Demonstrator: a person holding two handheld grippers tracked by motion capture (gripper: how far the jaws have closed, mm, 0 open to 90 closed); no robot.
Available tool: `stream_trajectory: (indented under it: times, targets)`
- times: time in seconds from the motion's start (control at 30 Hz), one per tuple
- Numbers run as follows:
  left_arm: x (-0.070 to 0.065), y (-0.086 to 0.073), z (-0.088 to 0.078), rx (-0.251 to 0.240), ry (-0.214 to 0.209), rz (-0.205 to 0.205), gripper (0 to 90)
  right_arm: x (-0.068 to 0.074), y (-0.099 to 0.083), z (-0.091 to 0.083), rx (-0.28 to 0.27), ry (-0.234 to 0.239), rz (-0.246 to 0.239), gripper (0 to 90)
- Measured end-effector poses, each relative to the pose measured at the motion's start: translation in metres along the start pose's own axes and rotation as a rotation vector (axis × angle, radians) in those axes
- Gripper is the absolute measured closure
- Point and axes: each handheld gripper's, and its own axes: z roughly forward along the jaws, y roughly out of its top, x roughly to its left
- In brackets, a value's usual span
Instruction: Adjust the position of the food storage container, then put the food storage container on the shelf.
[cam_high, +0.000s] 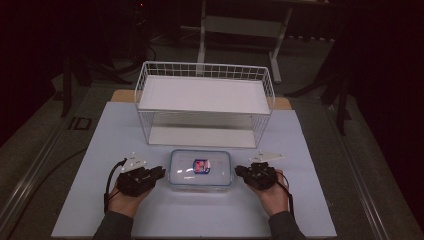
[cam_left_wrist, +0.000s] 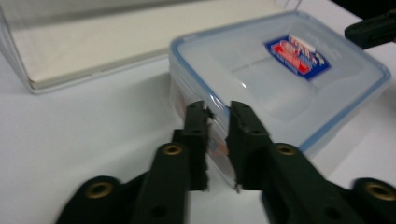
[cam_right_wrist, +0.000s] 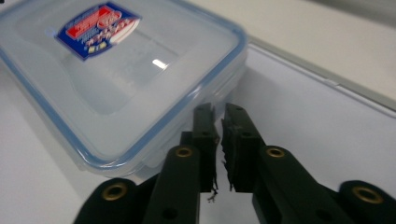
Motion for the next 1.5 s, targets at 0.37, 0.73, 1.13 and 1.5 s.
stream_trajectory:
  times: [0.37, 0.73, 1.13, 1.5]
  targets:
    - [0.01, 0.005, 0.003, -0.066, -0.063, -0.066, 51.2, -0.003, 0.005, -0.009, -0.065, 0.068, 0.08, 58.4]
    - [0.006, 0.008, 0.028, -0.003, -0.05, -0.106, 25.4, -0.001, 0.006, -0.001, -0.074, 0.143, 0.188, 35.6]
    - [0.013, 0.004, 0.043, 0.05, -0.164, -0.201, 21.4, -0.002, -0.001, 0.023, -0.023, 0.244, 0.273, 25.4]
    - [0.018, 0.004, 0.052, 0.058, -0.25, -0.274, 25.1, -0.012, -0.005, 0.028, 0.002, 0.329, 0.358, 24.4]
